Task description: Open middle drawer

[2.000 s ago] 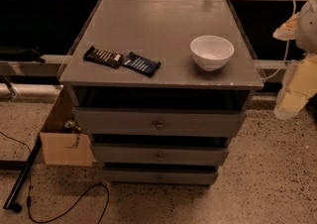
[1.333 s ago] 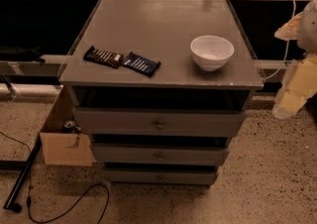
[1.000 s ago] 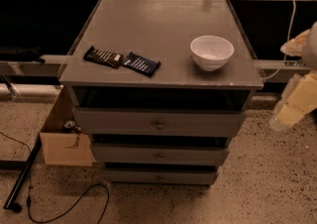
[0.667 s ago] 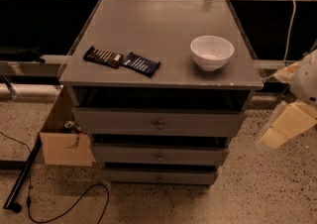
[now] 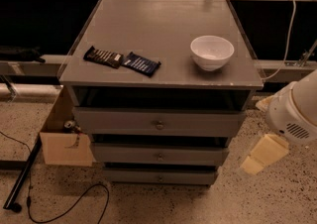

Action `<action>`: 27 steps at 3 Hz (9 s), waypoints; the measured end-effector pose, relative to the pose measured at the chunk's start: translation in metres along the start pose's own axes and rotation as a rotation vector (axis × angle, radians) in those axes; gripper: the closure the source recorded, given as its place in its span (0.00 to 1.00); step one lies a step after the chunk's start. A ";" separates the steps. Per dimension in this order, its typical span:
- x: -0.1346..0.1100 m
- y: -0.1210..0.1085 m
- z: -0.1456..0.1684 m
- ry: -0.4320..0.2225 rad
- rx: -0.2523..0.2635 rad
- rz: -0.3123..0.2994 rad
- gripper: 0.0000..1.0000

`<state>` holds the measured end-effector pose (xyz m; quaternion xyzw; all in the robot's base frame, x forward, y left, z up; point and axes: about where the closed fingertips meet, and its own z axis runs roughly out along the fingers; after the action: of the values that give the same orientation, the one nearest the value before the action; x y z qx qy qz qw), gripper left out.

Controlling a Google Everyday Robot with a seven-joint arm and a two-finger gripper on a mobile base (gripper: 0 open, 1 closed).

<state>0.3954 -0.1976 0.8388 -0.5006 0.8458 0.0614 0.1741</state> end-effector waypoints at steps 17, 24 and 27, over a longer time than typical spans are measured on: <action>0.038 -0.038 0.364 0.108 -0.016 -0.083 0.00; 0.038 -0.076 0.401 0.076 0.166 -0.119 0.00; 0.024 -0.088 0.403 0.089 0.199 -0.233 0.00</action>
Offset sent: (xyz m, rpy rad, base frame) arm -0.0085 0.0463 -0.1265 -0.0332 0.1677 0.0113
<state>0.5554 -0.1490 0.4604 -0.5777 0.7908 -0.0656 0.1912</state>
